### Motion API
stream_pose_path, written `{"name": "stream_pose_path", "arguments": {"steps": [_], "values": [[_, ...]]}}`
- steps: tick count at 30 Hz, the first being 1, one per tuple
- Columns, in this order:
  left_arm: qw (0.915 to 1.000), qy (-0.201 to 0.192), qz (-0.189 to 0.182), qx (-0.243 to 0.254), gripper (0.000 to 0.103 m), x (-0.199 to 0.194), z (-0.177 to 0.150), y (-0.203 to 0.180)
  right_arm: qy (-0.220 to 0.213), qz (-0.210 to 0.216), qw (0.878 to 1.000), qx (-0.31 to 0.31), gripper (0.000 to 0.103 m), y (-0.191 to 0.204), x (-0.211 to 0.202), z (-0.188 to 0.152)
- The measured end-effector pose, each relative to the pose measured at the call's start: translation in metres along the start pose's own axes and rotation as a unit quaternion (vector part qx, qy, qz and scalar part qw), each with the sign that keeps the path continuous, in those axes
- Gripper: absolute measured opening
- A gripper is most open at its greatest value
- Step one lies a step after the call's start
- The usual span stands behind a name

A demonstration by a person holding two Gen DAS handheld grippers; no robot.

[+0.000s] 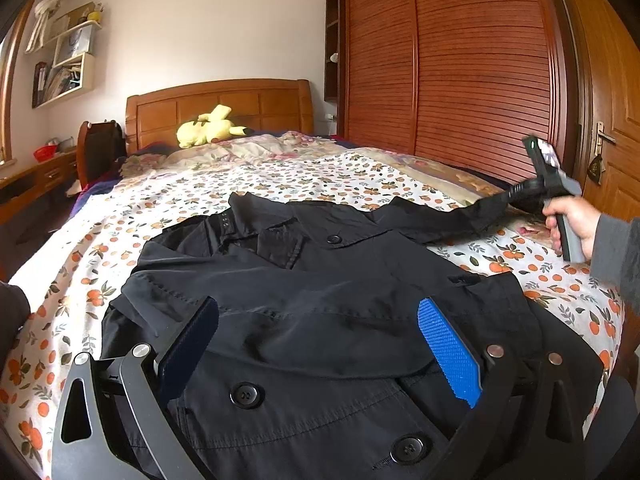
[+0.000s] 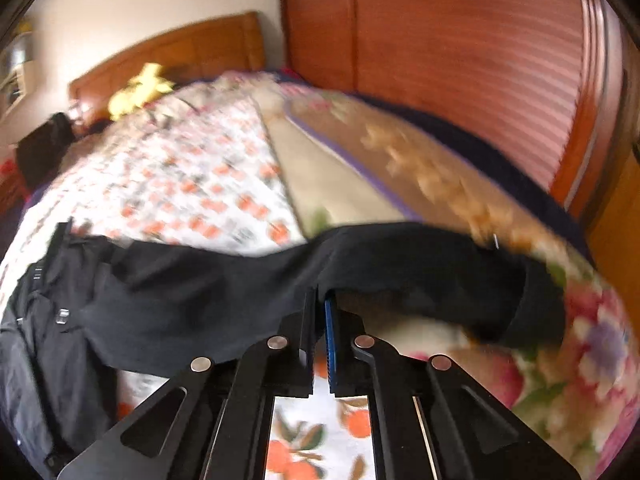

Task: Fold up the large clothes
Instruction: 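Close the right gripper on the cuff of the outstretched sleeve, then carry the sleeve across the coat body with the right gripper, release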

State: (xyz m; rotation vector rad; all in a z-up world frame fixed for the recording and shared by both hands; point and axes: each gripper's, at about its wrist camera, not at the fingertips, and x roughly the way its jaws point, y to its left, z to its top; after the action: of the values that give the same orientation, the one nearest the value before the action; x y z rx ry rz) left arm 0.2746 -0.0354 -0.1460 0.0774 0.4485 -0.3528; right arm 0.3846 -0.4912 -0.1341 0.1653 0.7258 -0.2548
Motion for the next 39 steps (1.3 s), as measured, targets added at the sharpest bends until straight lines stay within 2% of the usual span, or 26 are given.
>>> {"name": "stream_pose_path", "arguments": {"steps": [5,10,13,19,22,27,31,39], "values": [[1.0000,0.000,-0.002,-0.001,0.101,0.000,0.000,0.000,-0.044,0.050,0.997,-0.045,0.002,0.043,-0.041,0.015],[1.0000,0.000,-0.001,-0.002,0.101,-0.001,0.000,0.001,-0.071,0.106,0.987,-0.100,0.002,0.099,-0.077,0.017],[1.0000,-0.002,0.001,-0.003,0.101,-0.003,0.000,0.003,-0.082,0.138,0.978,-0.129,0.002,0.132,-0.095,0.016],[0.9999,-0.005,0.005,-0.008,0.101,-0.010,0.000,0.011,-0.103,0.219,0.954,-0.178,0.002,0.192,-0.132,0.007],[0.9999,-0.007,0.007,-0.011,0.101,-0.011,0.001,0.015,-0.096,0.249,0.942,-0.205,0.002,0.220,-0.143,-0.004],[0.9998,-0.009,0.010,-0.013,0.101,-0.015,0.001,0.020,-0.069,0.274,0.930,-0.233,0.002,0.246,-0.147,-0.027],[0.9998,-0.010,0.012,-0.016,0.101,-0.017,0.002,0.023,-0.036,0.282,0.928,-0.242,0.002,0.258,-0.136,-0.046],[0.9996,-0.012,0.014,-0.020,0.101,-0.021,0.003,0.026,0.017,0.272,0.930,-0.245,0.003,0.258,-0.118,-0.074]]}}
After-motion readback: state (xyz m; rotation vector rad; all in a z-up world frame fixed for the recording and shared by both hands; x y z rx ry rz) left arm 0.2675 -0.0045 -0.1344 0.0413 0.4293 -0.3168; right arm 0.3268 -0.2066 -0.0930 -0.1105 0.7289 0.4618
